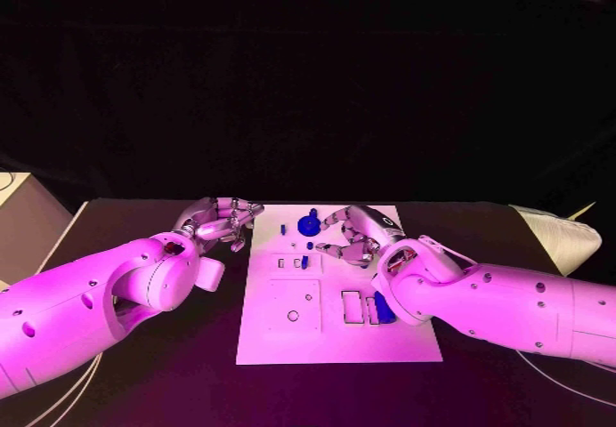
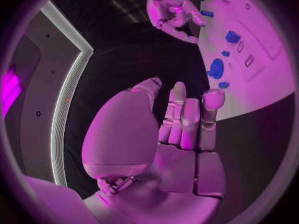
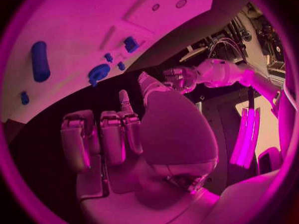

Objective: Assemble the parts on the task board

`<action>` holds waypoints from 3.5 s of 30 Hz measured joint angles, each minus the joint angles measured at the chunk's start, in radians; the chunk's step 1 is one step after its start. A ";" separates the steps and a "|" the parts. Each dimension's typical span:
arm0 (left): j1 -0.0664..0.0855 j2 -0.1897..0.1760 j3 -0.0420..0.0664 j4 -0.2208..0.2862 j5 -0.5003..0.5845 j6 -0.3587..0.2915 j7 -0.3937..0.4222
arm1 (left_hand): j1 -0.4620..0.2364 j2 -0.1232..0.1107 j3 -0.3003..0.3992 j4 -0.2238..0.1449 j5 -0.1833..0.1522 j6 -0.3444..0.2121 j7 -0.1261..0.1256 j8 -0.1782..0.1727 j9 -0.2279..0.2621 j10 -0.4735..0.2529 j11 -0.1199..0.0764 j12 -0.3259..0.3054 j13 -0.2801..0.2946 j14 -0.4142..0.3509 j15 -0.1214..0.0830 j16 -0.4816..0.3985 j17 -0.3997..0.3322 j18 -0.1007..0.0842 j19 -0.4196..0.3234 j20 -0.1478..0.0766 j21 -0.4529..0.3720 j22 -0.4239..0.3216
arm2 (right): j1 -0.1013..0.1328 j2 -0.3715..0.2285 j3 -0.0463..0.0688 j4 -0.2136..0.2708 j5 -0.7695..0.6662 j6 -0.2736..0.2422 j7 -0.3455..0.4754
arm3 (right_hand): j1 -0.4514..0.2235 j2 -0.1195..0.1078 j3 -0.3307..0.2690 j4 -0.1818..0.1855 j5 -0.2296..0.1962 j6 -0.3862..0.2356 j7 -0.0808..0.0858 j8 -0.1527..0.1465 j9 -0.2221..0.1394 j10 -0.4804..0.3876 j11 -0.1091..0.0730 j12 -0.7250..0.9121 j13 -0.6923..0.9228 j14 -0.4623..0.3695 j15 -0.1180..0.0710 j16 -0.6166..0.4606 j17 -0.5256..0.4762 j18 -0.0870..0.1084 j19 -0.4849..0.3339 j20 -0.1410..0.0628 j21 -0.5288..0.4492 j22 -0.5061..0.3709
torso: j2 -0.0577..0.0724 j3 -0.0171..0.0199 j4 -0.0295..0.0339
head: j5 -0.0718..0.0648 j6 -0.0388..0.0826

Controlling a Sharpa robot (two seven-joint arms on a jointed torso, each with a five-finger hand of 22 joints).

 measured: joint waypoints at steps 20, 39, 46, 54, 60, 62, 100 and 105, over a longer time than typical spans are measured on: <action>0.160 0.239 -0.084 -0.197 -0.518 0.363 -0.541 | -0.142 0.029 0.049 0.007 0.000 0.017 -0.048 0.129 0.068 0.350 -0.046 0.468 0.585 0.099 -0.036 0.169 0.103 -0.064 0.243 -0.044 0.185 0.384 | 0.093 -0.136 0.021 -0.036 0.529 0.008 0.293 | 0.011 -0.001 0.015 -0.001 0.133 0.012 -0.005 0.027 0.006 0.000 0.000 0.000 0.000 0.000 0.000 0.000 0.000 0.000 0.000 0.000 0.000 0.000 | -0.046 0.0244 -0.0097 | 0.021 -0.012; 0.224 0.385 -0.146 -0.337 -0.674 0.522 -0.716 | -0.249 0.019 0.025 0.008 0.000 0.006 -0.044 0.135 0.079 0.336 -0.040 0.458 0.558 0.099 -0.036 0.169 0.103 -0.064 0.248 -0.039 0.188 0.394 | 0.099 -0.114 0.021 -0.077 0.572 0.033 0.294 | 0.007 -0.005 0.015 -0.001 0.143 0.012 -0.005 0.027 0.006 0.000 0.000 0.000 0.001 0.000 0.000 0.000 0.000 0.000 0.000 0.000 0.000 0.000 | -0.050 0.0325 -0.0184 | 0.013 -0.015; 0.226 0.410 -0.148 -0.381 -0.689 0.542 -0.728 | -0.264 0.019 0.018 0.007 0.000 0.006 -0.044 0.148 0.090 0.326 -0.044 0.453 0.547 0.099 -0.036 0.169 0.103 -0.063 0.248 -0.039 0.188 0.396 | 0.099 -0.109 0.020 -0.081 0.569 0.039 0.287 | 0.007 -0.005 0.015 -0.001 0.143 0.012 -0.005 0.027 0.006 0.000 0.000 0.000 0.001 0.000 0.000 0.000 0.000 0.000 0.000 0.000 0.000 0.000 | -0.047 0.0312 -0.0193 | 0.014 -0.021; 0.226 0.441 -0.152 -0.431 -0.691 0.571 -0.730 | -0.264 0.019 0.012 0.007 0.003 0.006 -0.044 0.158 0.100 0.320 -0.042 0.450 0.542 0.099 -0.036 0.169 0.103 -0.064 0.248 -0.039 0.192 0.397 | 0.099 -0.104 0.020 -0.082 0.565 0.045 0.279 | 0.007 -0.005 0.015 -0.001 0.143 0.012 -0.005 0.027 0.005 0.000 0.000 0.000 0.000 0.000 0.000 0.000 0.000 0.000 0.000 0.000 0.000 0.000 | -0.046 0.0303 -0.0194 | 0.017 -0.031; 0.225 0.448 -0.156 -0.456 -0.691 0.589 -0.728 | -0.264 0.019 0.012 0.007 0.005 0.002 -0.048 0.166 0.108 0.317 -0.046 0.447 0.537 0.099 -0.036 0.169 0.103 -0.063 0.248 -0.039 0.192 0.397 | 0.099 -0.104 0.020 -0.082 0.561 0.048 0.274 | 0.007 -0.005 0.015 -0.001 0.149 0.012 -0.005 0.027 0.005 0.000 0.000 0.000 0.000 0.000 0.000 0.000 0.000 0.000 0.000 0.000 0.000 0.000 | -0.046 0.0300 -0.0198 | 0.017 -0.036; 0.225 0.450 -0.157 -0.460 -0.691 0.592 -0.727 | -0.264 0.019 0.013 0.007 0.008 0.002 -0.048 0.166 0.111 0.317 -0.046 0.444 0.536 0.099 -0.036 0.169 0.103 -0.063 0.248 -0.039 0.192 0.396 | 0.099 -0.102 0.020 -0.082 0.560 0.048 0.273 | 0.007 -0.005 0.015 -0.001 0.149 0.012 -0.005 0.027 0.005 0.000 0.000 0.000 0.000 0.000 0.000 0.000 0.000 0.000 0.000 0.000 0.000 0.000 | -0.045 0.0303 -0.0198 | 0.018 -0.036; 0.222 0.469 -0.171 -0.466 -0.676 0.623 -0.702 | -0.210 0.031 0.049 0.004 0.008 -0.010 -0.061 0.200 0.164 0.294 -0.055 0.422 0.504 0.099 -0.043 0.169 0.103 -0.063 0.244 -0.042 0.192 0.389 | 0.097 -0.091 0.020 -0.088 0.516 0.055 0.246 | 0.007 -0.005 0.015 -0.001 0.149 0.008 -0.001 0.027 0.005 -0.001 -0.001 0.000 0.000 0.000 0.000 0.000 0.000 0.000 0.000 0.000 0.000 0.000 | -0.044 0.0310 -0.0193 | 0.012 -0.035; 0.222 0.469 -0.171 -0.463 -0.675 0.625 -0.702 | -0.190 0.028 0.083 0.004 0.008 -0.014 -0.064 0.207 0.179 0.290 -0.058 0.421 0.497 0.099 -0.043 0.169 0.103 -0.063 0.244 -0.042 0.192 0.387 | 0.097 -0.090 0.020 -0.089 0.509 0.055 0.242 | 0.007 -0.005 0.018 0.001 0.149 0.008 -0.001 0.027 0.005 -0.001 -0.001 0.000 0.000 0.000 0.000 0.000 0.000 0.000 0.000 0.000 0.000 0.000 | -0.044 0.0311 -0.0192 | 0.013 -0.039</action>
